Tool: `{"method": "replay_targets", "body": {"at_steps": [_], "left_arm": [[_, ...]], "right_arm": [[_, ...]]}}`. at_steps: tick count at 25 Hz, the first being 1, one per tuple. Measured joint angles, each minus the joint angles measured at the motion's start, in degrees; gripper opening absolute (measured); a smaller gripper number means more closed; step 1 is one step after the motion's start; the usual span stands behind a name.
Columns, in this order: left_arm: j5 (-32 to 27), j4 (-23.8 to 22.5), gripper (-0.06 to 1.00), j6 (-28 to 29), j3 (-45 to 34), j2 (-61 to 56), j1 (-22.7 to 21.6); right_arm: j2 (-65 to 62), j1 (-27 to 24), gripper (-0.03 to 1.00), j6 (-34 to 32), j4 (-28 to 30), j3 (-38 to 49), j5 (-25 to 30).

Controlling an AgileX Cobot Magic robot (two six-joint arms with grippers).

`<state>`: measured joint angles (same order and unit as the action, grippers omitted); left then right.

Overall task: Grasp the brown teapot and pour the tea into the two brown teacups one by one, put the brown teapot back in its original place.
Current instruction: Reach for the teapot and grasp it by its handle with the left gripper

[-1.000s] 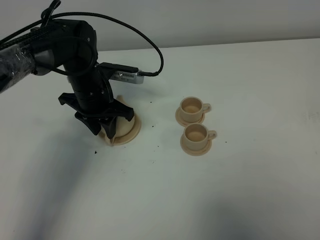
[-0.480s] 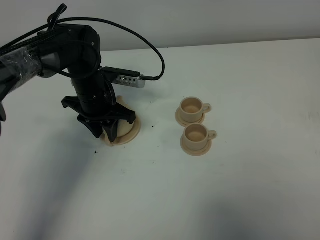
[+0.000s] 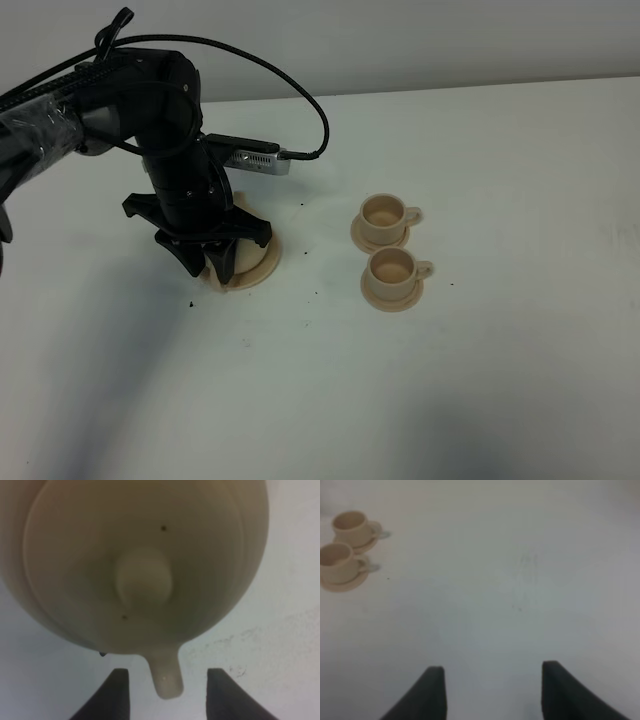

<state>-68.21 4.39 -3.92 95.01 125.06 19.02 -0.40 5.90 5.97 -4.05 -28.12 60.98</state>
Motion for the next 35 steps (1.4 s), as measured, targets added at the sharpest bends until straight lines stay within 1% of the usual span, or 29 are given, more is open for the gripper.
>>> {"method": "replay_targets", "body": {"at_steps": [10, 25, 31, 35], "left_arm": [[0.0, -1.1, 0.41, 3.0, 0.0, 0.0, 0.0], [1.8, -1.1, 0.4, 4.5, 0.0, 0.0, 0.0], [2.4, -1.1, 0.35, 4.5, 0.0, 0.0, 0.0], [2.5, -1.1, 0.27, 4.6, 0.0, 0.0, 0.0]], "right_arm": [[0.0, 0.0, 0.46, 0.0, 0.0, 0.0, 0.0], [0.0, 0.0, 0.46, 0.0, 0.0, 0.0, 0.0], [0.0, 0.0, 0.46, 0.0, 0.0, 0.0, 0.0], [0.0, 0.0, 0.46, 0.0, 0.0, 0.0, 0.0]]}}
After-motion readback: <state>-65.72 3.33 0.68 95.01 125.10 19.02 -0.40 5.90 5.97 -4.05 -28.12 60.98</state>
